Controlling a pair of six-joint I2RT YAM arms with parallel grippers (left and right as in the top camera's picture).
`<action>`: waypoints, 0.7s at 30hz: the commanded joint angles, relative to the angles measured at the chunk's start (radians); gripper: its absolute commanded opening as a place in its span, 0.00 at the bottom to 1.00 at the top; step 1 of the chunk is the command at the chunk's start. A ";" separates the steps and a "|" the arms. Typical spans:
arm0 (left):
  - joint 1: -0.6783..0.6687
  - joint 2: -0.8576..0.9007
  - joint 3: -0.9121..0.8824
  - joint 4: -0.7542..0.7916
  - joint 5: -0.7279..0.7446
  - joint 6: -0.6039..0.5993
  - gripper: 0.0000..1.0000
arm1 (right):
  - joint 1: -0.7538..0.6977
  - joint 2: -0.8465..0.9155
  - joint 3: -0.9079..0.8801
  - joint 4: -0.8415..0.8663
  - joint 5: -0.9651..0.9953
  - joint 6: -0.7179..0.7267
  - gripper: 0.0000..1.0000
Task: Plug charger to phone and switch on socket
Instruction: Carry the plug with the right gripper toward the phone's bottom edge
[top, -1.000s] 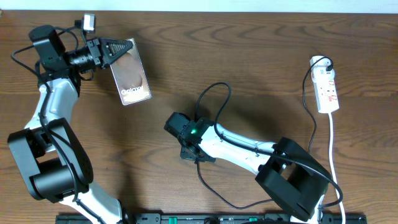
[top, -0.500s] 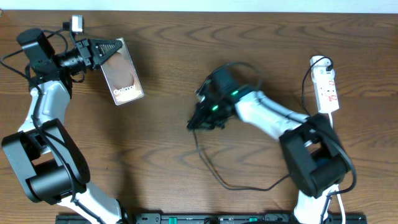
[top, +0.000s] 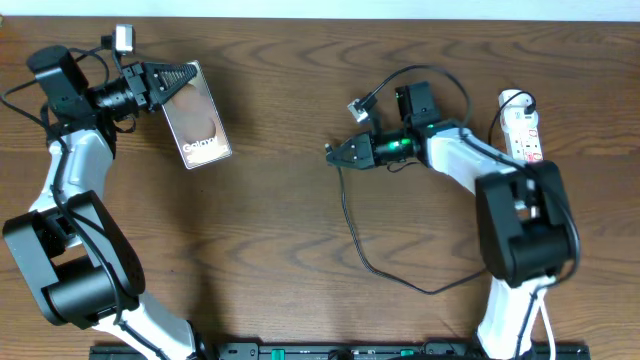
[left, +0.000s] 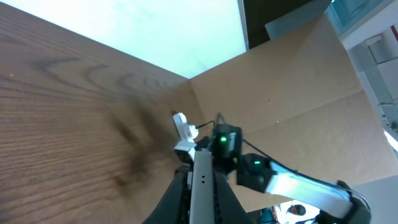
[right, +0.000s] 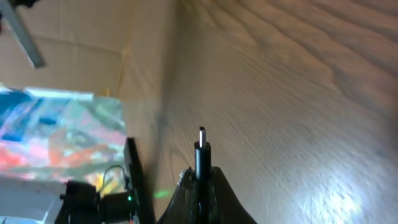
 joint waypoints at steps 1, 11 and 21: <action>-0.018 -0.011 0.000 0.002 0.031 0.003 0.07 | 0.016 0.106 -0.008 0.138 -0.254 0.072 0.01; -0.075 -0.011 0.000 0.003 0.021 0.016 0.08 | 0.113 0.209 -0.008 0.373 -0.431 0.161 0.01; -0.113 -0.011 0.000 0.049 -0.068 0.018 0.07 | 0.199 0.209 -0.008 0.792 -0.398 0.615 0.01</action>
